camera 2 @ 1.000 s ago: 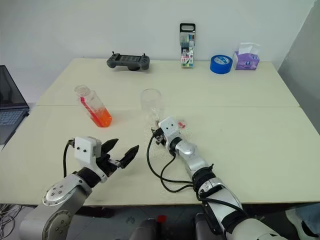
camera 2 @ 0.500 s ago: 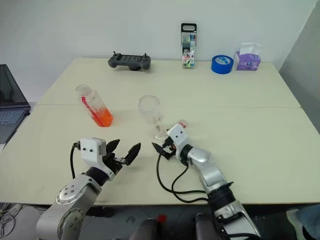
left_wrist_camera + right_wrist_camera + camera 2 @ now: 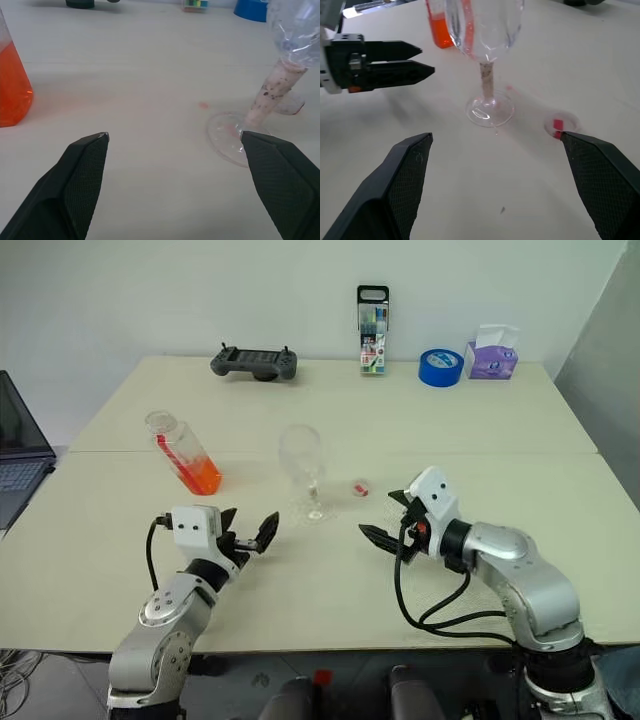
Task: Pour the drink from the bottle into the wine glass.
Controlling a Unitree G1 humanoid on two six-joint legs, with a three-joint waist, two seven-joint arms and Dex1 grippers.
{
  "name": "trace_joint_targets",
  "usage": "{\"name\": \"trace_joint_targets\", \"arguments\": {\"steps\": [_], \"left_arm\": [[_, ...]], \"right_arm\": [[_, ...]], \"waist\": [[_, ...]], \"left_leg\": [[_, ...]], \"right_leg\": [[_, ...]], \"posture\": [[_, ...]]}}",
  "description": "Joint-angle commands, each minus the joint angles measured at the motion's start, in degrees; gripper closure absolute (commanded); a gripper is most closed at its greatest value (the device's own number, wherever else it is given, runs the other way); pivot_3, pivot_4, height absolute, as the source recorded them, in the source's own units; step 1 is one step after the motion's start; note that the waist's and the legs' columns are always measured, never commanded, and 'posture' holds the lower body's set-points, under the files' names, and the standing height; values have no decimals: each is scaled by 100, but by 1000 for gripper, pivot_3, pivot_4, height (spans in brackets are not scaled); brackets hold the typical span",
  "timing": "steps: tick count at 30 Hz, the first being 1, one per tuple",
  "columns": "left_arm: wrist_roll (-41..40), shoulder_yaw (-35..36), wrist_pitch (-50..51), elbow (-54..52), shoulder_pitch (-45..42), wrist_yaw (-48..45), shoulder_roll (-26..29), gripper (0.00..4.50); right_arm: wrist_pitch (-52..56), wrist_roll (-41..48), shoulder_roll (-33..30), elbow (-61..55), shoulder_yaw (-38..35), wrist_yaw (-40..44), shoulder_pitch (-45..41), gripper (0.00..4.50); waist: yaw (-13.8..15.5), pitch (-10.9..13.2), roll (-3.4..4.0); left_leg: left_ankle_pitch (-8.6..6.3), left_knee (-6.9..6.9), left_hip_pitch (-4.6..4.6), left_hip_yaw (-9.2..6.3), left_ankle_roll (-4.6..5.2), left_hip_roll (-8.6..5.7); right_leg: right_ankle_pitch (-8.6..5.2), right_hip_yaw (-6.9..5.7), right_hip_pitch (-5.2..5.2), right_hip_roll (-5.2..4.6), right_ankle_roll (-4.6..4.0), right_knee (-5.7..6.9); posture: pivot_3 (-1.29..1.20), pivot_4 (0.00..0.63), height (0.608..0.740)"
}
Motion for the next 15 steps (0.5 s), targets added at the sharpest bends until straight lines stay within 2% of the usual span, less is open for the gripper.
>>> {"name": "trace_joint_targets", "arguments": {"steps": [1,6,9,15], "left_arm": [[45,115,-143,-84,-114,43,11,0],[230,192,-264,-229,-203,383,-107,0],[360,521,-134,-572,-398,788,-31,0],[298,902,180,-629,-698,934,178,0]], "right_arm": [[538,833,-422,-415,-562,362,-673,155],[1037,1768,-943,-286,-1032,557,-1694,155],[879,1769,-1444,-127,-924,820,-2369,155],[707,1798,-1515,271,-730,776,-2896,155]], "waist": [[2,2,-2],[13,2,-6],[13,12,-9],[13,9,-15]], "left_leg": [[0,1,0,1,0,0],[-1,0,-4,1,2,1],[-2,1,-13,1,3,2],[-2,0,-10,1,3,4]], "right_leg": [[0,-1,2,-1,0,-2],[0,-3,5,-1,0,-16],[1,-1,-1,-3,0,-18],[1,-1,2,-5,0,-20]], "posture": [[0,150,740],[0,150,740],[0,150,740],[0,150,740]]}}
